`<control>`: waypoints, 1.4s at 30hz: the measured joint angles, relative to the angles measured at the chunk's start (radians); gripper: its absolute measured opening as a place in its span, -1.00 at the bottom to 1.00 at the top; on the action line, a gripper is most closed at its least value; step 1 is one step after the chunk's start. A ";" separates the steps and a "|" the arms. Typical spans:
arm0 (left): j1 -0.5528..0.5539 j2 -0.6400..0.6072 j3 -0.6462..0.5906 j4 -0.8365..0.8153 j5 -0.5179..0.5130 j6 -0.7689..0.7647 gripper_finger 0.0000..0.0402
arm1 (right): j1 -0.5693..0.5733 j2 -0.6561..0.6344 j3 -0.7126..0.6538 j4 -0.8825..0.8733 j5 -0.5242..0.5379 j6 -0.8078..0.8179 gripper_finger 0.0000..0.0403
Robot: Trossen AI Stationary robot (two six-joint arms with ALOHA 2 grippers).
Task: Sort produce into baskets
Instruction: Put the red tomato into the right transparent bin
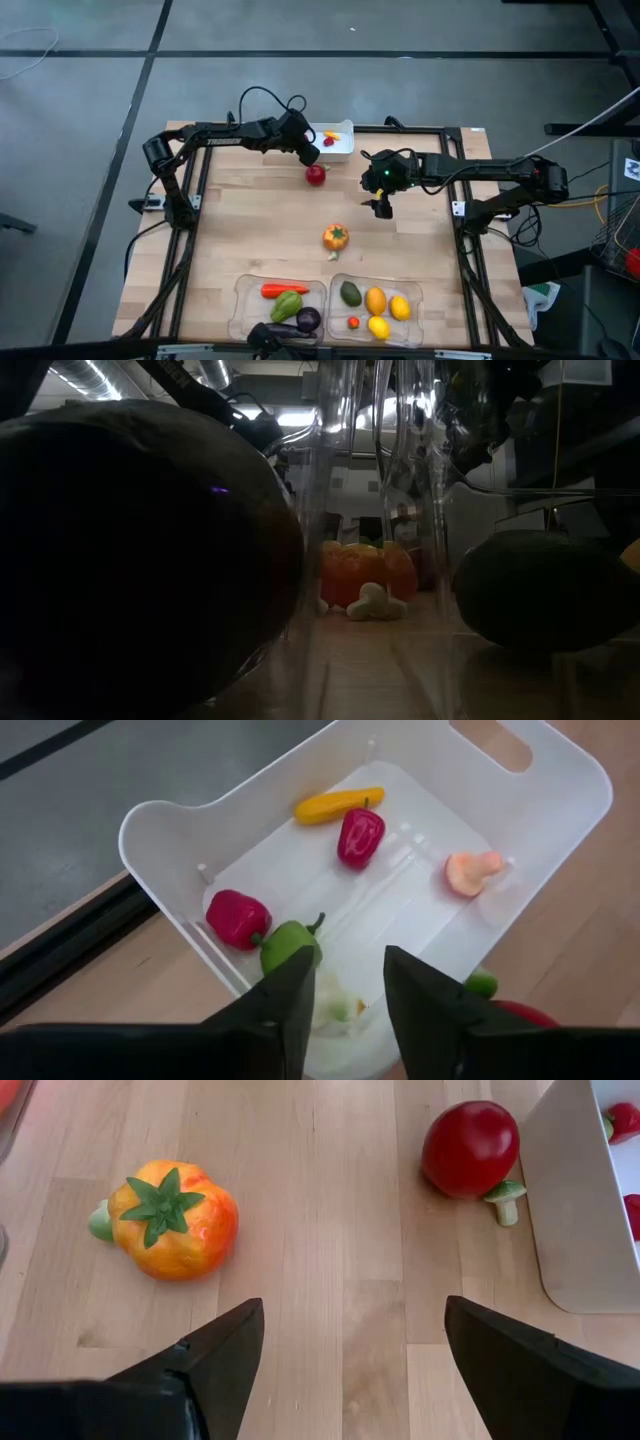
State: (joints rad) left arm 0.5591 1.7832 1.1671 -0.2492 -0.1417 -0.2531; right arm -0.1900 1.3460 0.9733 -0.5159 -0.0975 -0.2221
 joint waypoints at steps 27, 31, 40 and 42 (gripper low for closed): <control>-0.004 -0.008 0.047 -0.005 0.038 -0.094 0.30 | 0.000 0.000 0.000 0.003 0.000 0.000 0.53; -0.002 -0.008 0.047 0.008 0.038 -0.096 0.30 | 0.000 0.000 0.000 0.003 0.000 0.000 0.53; -0.004 -0.008 0.047 -0.001 0.074 -0.090 0.33 | 0.000 0.000 0.000 0.003 0.000 0.000 0.53; -0.008 -0.008 0.047 -0.004 0.136 -0.098 0.32 | 0.000 0.000 0.000 0.003 0.000 0.000 0.53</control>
State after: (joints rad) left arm 0.5511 1.7756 1.2142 -0.2530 -0.0055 -0.3511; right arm -0.1898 1.3464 0.9733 -0.5133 -0.0973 -0.2218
